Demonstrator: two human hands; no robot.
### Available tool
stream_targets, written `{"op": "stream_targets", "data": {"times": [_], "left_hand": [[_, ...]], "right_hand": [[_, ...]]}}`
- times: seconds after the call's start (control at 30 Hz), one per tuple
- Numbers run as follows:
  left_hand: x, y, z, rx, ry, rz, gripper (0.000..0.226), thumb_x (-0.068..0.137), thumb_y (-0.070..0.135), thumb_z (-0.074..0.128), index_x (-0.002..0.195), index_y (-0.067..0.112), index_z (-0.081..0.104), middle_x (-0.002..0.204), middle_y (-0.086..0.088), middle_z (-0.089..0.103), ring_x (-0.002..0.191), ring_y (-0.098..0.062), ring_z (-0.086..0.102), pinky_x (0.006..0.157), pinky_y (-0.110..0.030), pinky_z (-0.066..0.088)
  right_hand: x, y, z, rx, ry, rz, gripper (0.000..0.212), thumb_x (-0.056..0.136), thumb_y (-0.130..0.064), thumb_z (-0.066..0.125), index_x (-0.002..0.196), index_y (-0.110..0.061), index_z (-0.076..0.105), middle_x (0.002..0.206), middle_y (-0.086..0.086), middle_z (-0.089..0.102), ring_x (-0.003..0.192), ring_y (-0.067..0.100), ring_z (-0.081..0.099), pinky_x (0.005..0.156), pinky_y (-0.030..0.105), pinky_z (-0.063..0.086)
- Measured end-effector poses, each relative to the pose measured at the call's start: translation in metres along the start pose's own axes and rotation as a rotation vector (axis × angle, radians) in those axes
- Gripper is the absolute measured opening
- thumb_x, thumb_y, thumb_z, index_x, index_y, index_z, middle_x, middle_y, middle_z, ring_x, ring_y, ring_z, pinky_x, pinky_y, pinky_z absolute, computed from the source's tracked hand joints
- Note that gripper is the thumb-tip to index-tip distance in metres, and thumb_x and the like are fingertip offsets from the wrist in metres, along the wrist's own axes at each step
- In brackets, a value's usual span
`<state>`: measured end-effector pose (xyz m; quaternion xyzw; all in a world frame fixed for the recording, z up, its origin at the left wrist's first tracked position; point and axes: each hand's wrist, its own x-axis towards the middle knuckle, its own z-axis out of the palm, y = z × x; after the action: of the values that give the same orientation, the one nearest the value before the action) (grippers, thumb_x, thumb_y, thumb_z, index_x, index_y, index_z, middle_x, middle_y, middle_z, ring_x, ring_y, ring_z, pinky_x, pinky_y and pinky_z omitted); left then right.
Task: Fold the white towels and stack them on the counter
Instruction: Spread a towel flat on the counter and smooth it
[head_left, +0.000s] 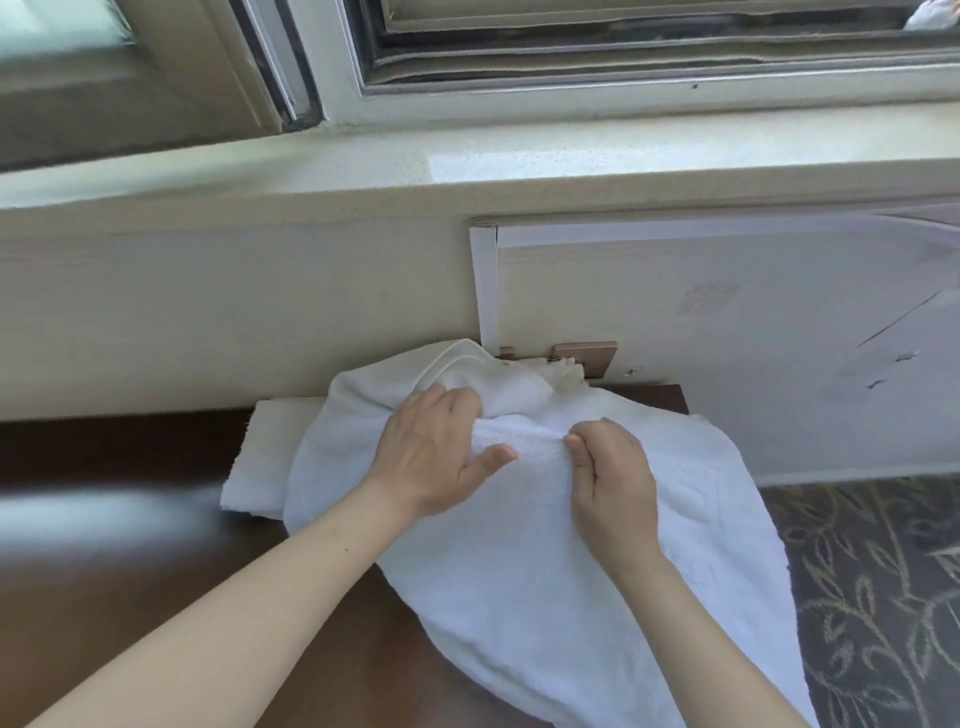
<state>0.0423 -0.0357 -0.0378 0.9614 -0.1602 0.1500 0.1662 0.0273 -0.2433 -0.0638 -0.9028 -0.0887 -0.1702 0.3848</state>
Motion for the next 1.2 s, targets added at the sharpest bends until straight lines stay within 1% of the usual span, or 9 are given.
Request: {"op": "stream_targets", "data": {"times": [0.1, 0.23, 0.37, 0.53, 0.67, 0.87, 0.93, 1.07, 1.2], "left_hand": [[-0.002, 0.005, -0.025, -0.014, 0.066, 0.004, 0.082, 0.092, 0.076, 0.006, 0.075, 0.01, 0.05, 0.064, 0.0, 0.051, 0.059, -0.023, 0.046, 0.055, -0.031, 0.034], [-0.006, 0.011, -0.059, -0.006, 0.146, 0.029, 0.078, 0.093, 0.074, 0.006, 0.073, 0.011, 0.048, 0.063, 0.001, 0.049, 0.058, -0.019, 0.043, 0.055, -0.028, 0.026], [-0.012, 0.018, -0.088, 0.004, 0.212, 0.061, 0.077, 0.093, 0.073, 0.004, 0.072, 0.012, 0.046, 0.063, 0.002, 0.044, 0.059, -0.018, 0.036, 0.056, -0.029, 0.018], [-0.024, 0.019, -0.133, -0.074, 0.268, 0.039, 0.081, 0.092, 0.075, 0.003, 0.072, 0.009, 0.046, 0.059, 0.0, 0.041, 0.054, -0.023, 0.037, 0.051, -0.034, 0.032], [-0.05, 0.003, -0.193, -0.065, 0.313, 0.003, 0.087, 0.089, 0.078, 0.001, 0.073, 0.008, 0.049, 0.056, -0.001, 0.042, 0.051, -0.023, 0.04, 0.049, -0.029, 0.02], [-0.116, -0.05, -0.285, 0.045, 0.406, -0.075, 0.094, 0.085, 0.081, -0.004, 0.076, 0.007, 0.052, 0.056, -0.002, 0.042, 0.05, -0.024, 0.039, 0.048, -0.025, 0.016], [-0.145, -0.073, -0.313, 0.084, 0.421, -0.115, 0.095, 0.082, 0.084, -0.006, 0.077, 0.007, 0.05, 0.057, -0.002, 0.043, 0.051, -0.026, 0.04, 0.049, -0.028, 0.018], [-0.211, -0.124, -0.367, 0.142, 0.461, -0.19, 0.089, 0.08, 0.085, -0.008, 0.078, 0.013, 0.044, 0.059, -0.004, 0.046, 0.054, -0.028, 0.042, 0.054, -0.032, 0.026], [-0.28, -0.174, -0.414, 0.198, 0.492, -0.252, 0.085, 0.083, 0.083, -0.007, 0.073, 0.015, 0.042, 0.055, -0.002, 0.043, 0.052, -0.027, 0.038, 0.052, -0.031, 0.025]], "right_hand": [[0.005, -0.02, -0.009, -0.048, 0.013, -0.04, 0.034, 0.101, -0.027, 0.033, 0.077, -0.012, 0.053, 0.067, -0.003, 0.051, 0.064, 0.019, 0.042, 0.062, 0.033, 0.032], [0.005, -0.05, -0.026, -0.034, 0.08, -0.135, 0.042, 0.106, -0.034, 0.027, 0.078, -0.014, 0.052, 0.067, -0.005, 0.047, 0.064, 0.016, 0.04, 0.063, 0.033, 0.032], [0.0, -0.079, -0.048, -0.052, 0.138, -0.183, 0.045, 0.106, -0.032, 0.028, 0.078, -0.01, 0.055, 0.07, -0.003, 0.052, 0.067, 0.014, 0.039, 0.065, 0.032, 0.034], [-0.001, -0.139, -0.075, -0.071, 0.216, -0.27, 0.035, 0.102, -0.022, 0.037, 0.08, -0.005, 0.058, 0.07, -0.001, 0.057, 0.068, 0.011, 0.036, 0.064, 0.032, 0.034], [-0.002, -0.204, -0.078, -0.075, 0.23, -0.371, 0.035, 0.102, -0.022, 0.037, 0.08, -0.003, 0.056, 0.069, 0.0, 0.055, 0.067, 0.015, 0.037, 0.063, 0.026, 0.029], [-0.017, -0.313, -0.05, -0.044, 0.176, -0.463, 0.036, 0.103, -0.031, 0.035, 0.082, -0.007, 0.053, 0.07, -0.001, 0.053, 0.064, 0.024, 0.043, 0.062, 0.028, 0.024], [-0.028, -0.352, -0.033, -0.016, 0.154, -0.495, 0.035, 0.103, -0.033, 0.034, 0.083, -0.01, 0.052, 0.072, -0.005, 0.052, 0.066, 0.023, 0.044, 0.063, 0.026, 0.023], [-0.054, -0.433, 0.014, 0.103, 0.14, -0.582, 0.028, 0.103, -0.024, 0.04, 0.078, -0.013, 0.045, 0.07, -0.011, 0.042, 0.064, 0.014, 0.035, 0.063, 0.022, 0.022], [-0.085, -0.506, 0.068, 0.22, 0.087, -0.623, 0.032, 0.103, -0.024, 0.038, 0.077, -0.009, 0.049, 0.068, -0.001, 0.052, 0.063, 0.018, 0.035, 0.063, 0.031, 0.03]]}}
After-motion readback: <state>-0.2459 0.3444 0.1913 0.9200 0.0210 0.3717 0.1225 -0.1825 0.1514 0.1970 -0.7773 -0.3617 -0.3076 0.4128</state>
